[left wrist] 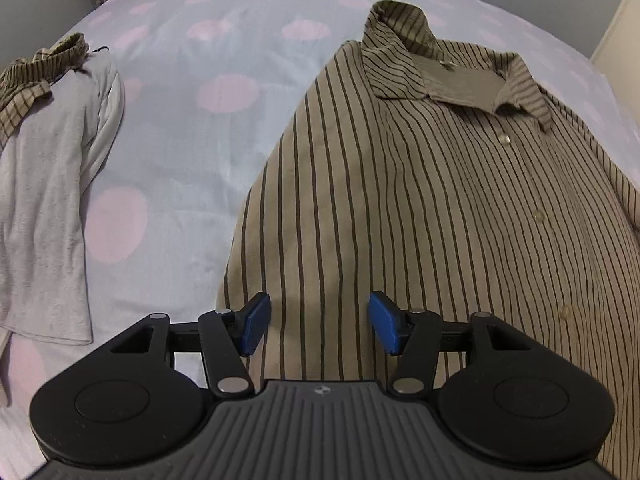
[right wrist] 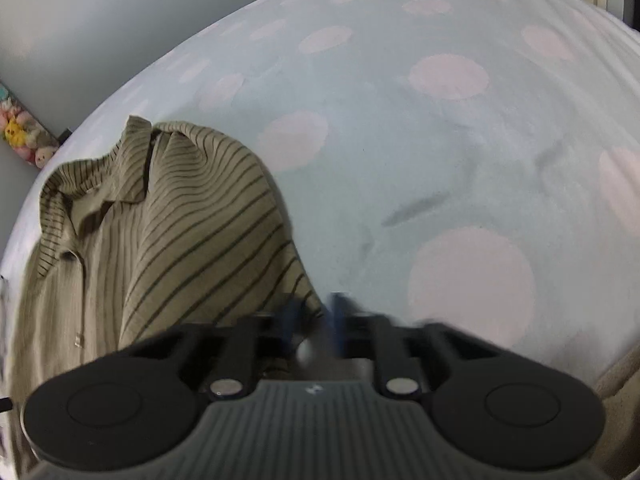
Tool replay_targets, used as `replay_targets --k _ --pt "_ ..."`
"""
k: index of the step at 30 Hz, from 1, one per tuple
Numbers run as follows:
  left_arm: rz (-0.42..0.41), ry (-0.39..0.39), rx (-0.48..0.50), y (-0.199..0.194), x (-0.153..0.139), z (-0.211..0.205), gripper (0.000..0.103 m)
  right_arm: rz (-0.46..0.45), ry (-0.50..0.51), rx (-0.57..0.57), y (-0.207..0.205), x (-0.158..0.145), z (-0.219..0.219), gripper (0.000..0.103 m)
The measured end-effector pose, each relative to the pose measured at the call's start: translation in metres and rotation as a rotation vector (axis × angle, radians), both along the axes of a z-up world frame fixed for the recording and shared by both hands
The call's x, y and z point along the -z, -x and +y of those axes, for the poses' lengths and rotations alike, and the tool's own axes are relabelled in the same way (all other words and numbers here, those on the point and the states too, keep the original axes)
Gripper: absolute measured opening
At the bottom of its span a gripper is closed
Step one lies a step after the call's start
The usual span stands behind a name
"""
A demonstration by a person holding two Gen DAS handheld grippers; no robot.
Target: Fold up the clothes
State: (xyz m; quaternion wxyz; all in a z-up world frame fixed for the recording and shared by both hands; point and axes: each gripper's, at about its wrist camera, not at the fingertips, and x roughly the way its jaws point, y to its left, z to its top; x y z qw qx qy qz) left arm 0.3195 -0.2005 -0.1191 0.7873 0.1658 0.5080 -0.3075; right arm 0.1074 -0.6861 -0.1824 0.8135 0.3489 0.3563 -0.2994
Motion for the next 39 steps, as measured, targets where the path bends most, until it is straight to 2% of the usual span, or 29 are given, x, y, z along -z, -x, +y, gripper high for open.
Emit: replay_targets --k 4,7,10,16,20,25,28,31,33,36,39 --pt "-0.035 -0.036 0.037 0.005 -0.004 -0.005 0.053 -0.031 0.048 0.008 0.007 -0.021 -0.011 0.002" --pt "-0.029 -0.048 0.045 0.005 0.001 -0.012 0.053 -0.036 0.102 0.026 0.013 -0.044 -0.027 0.002" --pt "-0.033 -0.050 0.056 0.005 0.004 -0.019 0.053 -0.025 0.167 0.045 0.014 -0.068 -0.051 0.002" --pt "-0.036 -0.059 0.078 0.001 0.012 -0.034 0.053 0.034 0.274 0.098 0.011 -0.091 -0.113 0.002" --pt "-0.045 -0.070 0.075 -0.003 0.021 -0.042 0.053 0.056 0.304 0.105 -0.002 -0.087 -0.153 0.002" --pt "-0.019 -0.073 0.056 -0.009 0.028 -0.042 0.053 0.186 0.286 0.105 -0.027 -0.047 -0.178 0.002" --pt "-0.018 -0.075 0.065 -0.011 0.028 -0.041 0.053 0.180 0.323 0.117 -0.029 -0.030 -0.183 0.002" --pt "-0.018 -0.075 0.069 -0.011 0.027 -0.042 0.053 0.150 0.331 0.146 -0.029 -0.025 -0.186 0.003" --pt "-0.021 -0.071 0.071 -0.011 0.026 -0.041 0.053 0.150 0.318 0.157 -0.027 -0.027 -0.185 0.011" --pt "-0.023 -0.060 0.068 -0.012 0.024 -0.040 0.053 0.172 0.274 0.179 -0.013 -0.032 -0.179 0.014" --pt "-0.020 -0.039 0.049 -0.013 0.021 -0.037 0.053 0.171 0.169 0.214 0.006 -0.035 -0.169 0.015"
